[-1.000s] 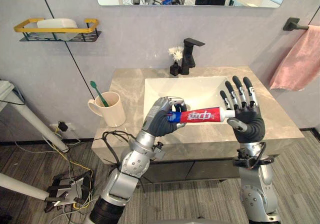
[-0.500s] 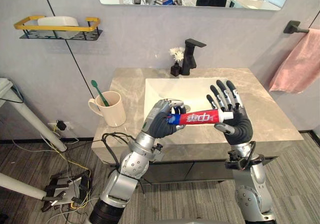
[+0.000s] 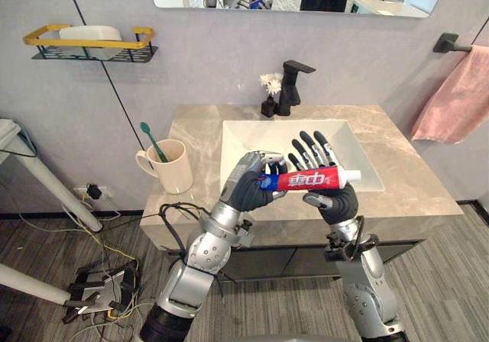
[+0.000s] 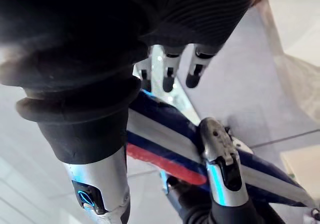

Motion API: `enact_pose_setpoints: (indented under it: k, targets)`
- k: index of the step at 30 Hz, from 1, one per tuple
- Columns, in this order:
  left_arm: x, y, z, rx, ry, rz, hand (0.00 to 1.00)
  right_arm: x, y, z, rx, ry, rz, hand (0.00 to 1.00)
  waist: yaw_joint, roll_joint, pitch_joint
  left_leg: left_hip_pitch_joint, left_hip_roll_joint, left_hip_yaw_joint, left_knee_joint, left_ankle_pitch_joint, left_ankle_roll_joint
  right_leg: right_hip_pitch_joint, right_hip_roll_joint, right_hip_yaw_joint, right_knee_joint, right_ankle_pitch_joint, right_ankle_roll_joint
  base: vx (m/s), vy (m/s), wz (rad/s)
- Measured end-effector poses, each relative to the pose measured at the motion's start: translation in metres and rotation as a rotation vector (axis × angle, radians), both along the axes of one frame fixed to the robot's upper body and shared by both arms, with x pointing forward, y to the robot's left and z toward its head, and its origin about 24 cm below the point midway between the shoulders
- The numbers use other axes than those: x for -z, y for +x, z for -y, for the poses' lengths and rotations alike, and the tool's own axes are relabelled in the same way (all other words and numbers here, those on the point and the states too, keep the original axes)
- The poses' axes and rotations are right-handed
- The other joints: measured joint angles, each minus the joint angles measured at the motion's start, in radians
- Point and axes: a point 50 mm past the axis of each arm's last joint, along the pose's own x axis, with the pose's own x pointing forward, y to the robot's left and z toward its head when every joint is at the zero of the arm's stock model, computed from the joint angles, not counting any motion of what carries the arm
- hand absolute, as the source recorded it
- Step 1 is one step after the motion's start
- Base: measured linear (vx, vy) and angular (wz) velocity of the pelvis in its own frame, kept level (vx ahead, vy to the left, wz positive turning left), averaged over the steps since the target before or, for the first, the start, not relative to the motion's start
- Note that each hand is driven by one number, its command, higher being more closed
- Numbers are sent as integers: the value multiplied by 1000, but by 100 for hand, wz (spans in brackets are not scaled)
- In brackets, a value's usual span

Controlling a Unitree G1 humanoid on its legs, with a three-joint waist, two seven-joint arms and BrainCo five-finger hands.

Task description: Organize washtable

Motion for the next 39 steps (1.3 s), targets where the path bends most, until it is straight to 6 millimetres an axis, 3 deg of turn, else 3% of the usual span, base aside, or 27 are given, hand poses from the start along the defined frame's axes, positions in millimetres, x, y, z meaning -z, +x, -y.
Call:
enact_pose_setpoints:
  k: [4, 5, 15, 16, 22, 28, 39]
  targets:
    - [4, 1, 1, 1, 6, -19, 100, 9, 3, -2, 1, 0, -40, 0, 0, -3, -2, 0, 0, -3, 0, 0, 0, 3, 0, -3, 0, -1, -1, 0, 0, 0]
    - [6, 2, 1, 1, 8, -26, 100, 10, 4, -2, 3, 3, -46, 100, 0, -3, -2, 0, 0, -3, 0, 0, 0, 3, 0, -3, 0, -2, -1, 0, 0, 0]
    - [13, 0, 7, 18, -11, -61, 100, 11, 6, -6, 85, -1, -91, 100, 0, -8, -5, 1, 0, -4, -2, 0, 0, 2, 0, -3, 0, -3, -1, 0, 0, 0]
    - [13, 0, 7, 18, -11, -61, 0, 11, 6, -6, 85, 0, -91, 100, -1, -8, -5, 1, 0, -4, -2, 0, 0, 2, 0, -3, 0, -3, -1, 0, 0, 0]
    - [16, 1, 6, 9, -23, -68, 0, 10, 8, 2, 165, 12, -97, 100, 1, -8, -5, 8, 0, 3, -6, 0, 0, 3, 1, 2, 0, -4, 0, 0, 0, -3]
    - [15, 8, -11, -98, -58, -54, 0, 4, 12, 28, 332, 42, -69, 100, 0, -8, -6, 12, 0, 5, -10, 0, 0, 5, 1, 3, 0, -5, 1, 0, 0, 0]
    - [-3, 8, -31, -204, -126, 31, 0, 8, 15, 31, 355, 42, -87, 100, 0, -7, -6, 15, 1, 0, -11, 1, -1, 10, 2, 0, 0, -7, 0, 0, 0, 0]
